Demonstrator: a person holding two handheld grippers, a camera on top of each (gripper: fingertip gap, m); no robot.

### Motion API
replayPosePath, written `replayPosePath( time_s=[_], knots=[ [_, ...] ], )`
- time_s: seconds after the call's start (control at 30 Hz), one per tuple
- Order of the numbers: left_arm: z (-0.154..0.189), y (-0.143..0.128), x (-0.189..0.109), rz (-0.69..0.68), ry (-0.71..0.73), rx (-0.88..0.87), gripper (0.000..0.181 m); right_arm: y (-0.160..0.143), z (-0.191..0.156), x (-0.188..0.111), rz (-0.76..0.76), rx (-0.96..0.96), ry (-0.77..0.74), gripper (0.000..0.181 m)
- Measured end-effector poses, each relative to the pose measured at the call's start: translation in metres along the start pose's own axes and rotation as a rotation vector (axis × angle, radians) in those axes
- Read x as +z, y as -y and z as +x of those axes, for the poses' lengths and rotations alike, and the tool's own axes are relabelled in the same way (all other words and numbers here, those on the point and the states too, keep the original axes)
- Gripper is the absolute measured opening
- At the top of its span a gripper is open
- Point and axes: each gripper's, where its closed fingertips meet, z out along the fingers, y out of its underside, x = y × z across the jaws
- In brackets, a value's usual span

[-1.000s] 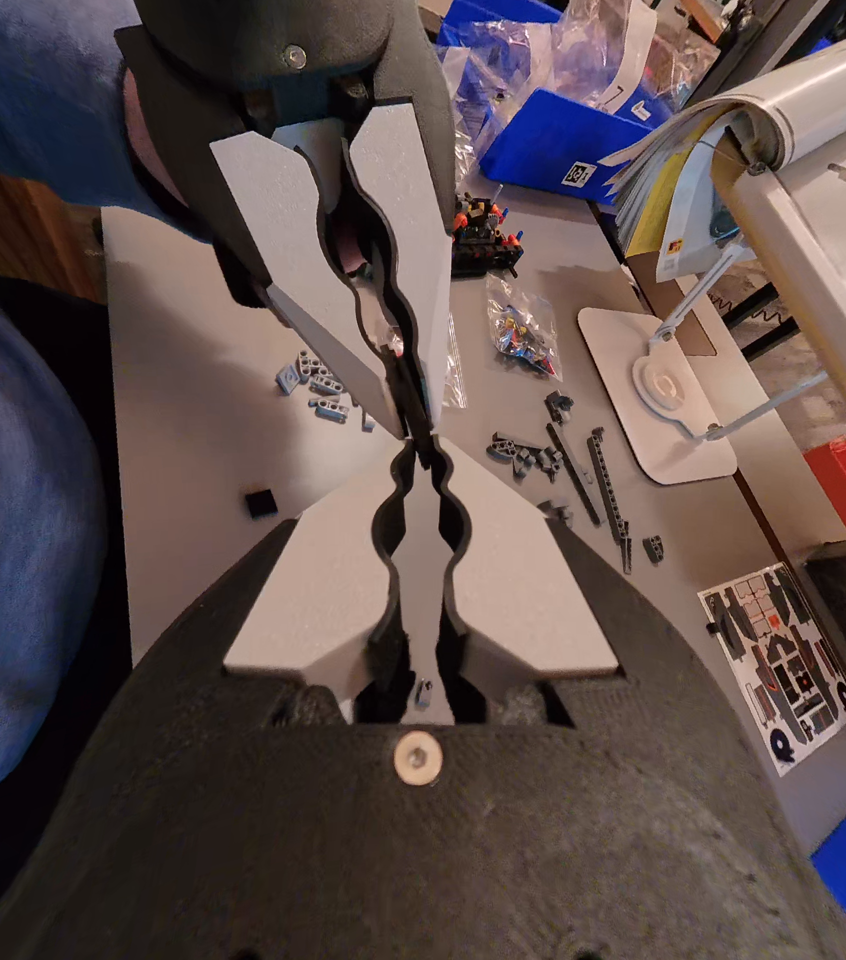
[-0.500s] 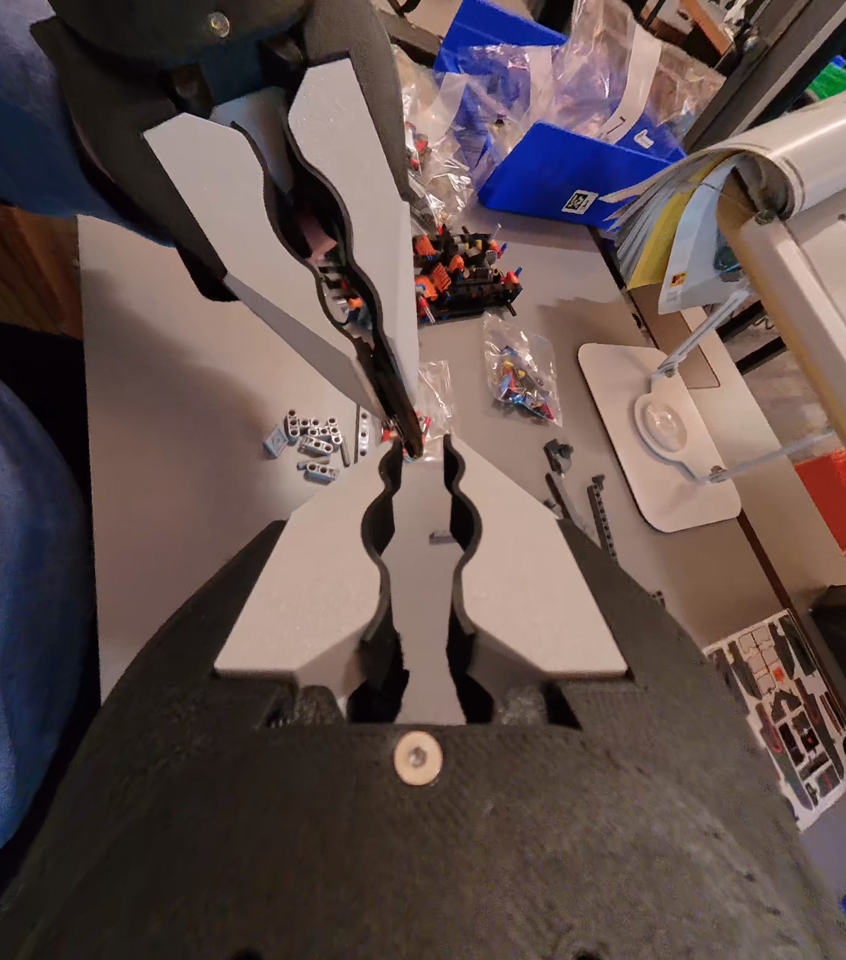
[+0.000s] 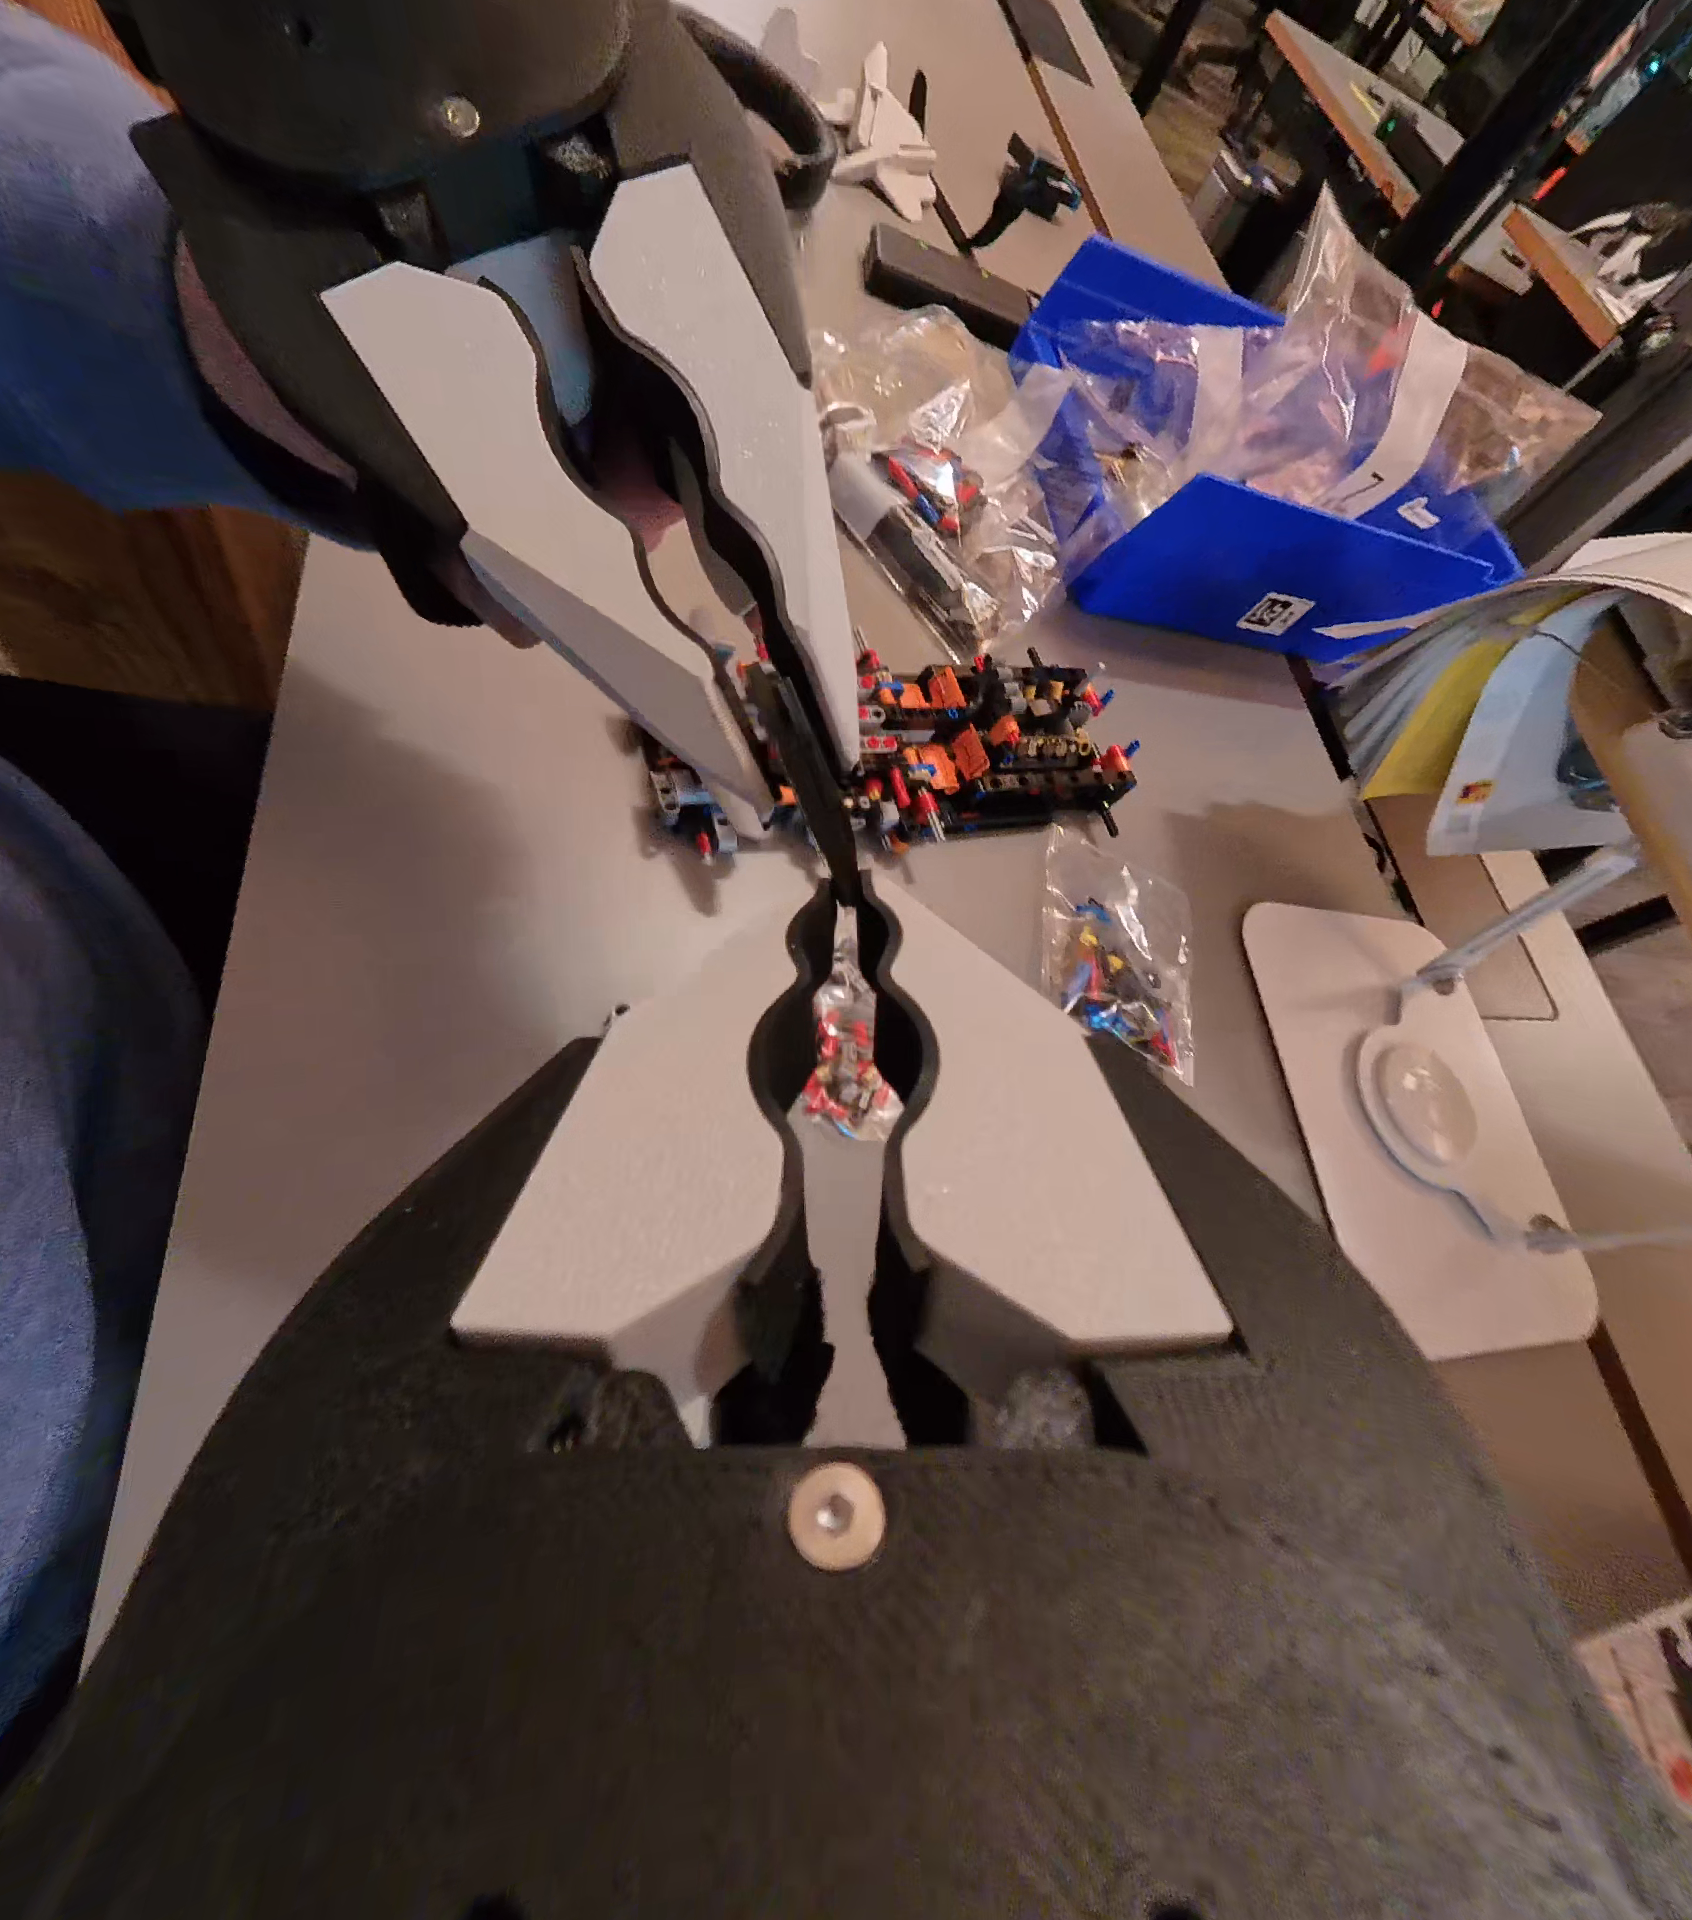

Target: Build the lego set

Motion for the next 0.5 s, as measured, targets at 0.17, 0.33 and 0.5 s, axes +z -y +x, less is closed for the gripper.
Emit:
replayPosePath(
  time_s=[0.17,0.33,0.5],
  knots=[
    [-0.007,-0.001,-0.004,0.024,0.010,-0.080,0.012,0.006,0.002,0.009,0.083,0.079,0.054,0.001],
    [-0.013,-0.011,0.006,0.040,-0.027,-0.225,0.029,0.009,0.009,0.007,0.178,0.181,0.073,0.001],
    [-0.017,0.001,0.016,0.144,-0.083,-0.351,0.025,0.009,0.024,-0.003,0.291,0.342,0.079,0.001]
  ],
)
